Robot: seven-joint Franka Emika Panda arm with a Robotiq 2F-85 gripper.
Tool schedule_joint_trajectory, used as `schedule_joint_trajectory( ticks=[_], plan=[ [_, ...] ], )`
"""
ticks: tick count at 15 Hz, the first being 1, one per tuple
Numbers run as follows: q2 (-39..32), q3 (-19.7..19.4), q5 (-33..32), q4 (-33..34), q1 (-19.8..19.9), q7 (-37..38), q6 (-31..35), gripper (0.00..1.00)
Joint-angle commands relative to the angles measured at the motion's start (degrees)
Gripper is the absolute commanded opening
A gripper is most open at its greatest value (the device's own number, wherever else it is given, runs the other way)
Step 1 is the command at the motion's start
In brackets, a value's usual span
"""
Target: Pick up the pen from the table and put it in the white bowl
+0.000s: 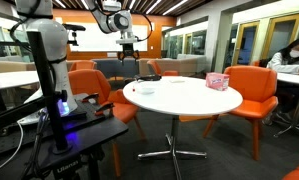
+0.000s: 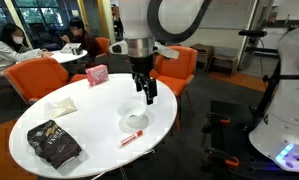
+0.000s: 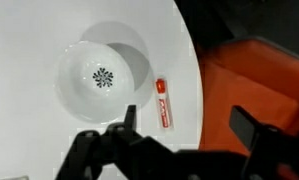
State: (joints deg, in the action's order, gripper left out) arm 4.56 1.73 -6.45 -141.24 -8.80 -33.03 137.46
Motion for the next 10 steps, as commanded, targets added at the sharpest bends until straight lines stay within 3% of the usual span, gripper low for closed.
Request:
schedule_joint_trajectory(
  ticks=[1,5,10],
  plan=[
    [0.1,0.9,0.1,0.0,0.8,-0.1,-0.1,1.0],
    [-4.0,1.0,-1.2,2.1,0.9,-1.1,1.2,1.0],
    [-17.5,3.4,-3.5,10.5,1.1,-2.1,5.4,1.0]
  ],
)
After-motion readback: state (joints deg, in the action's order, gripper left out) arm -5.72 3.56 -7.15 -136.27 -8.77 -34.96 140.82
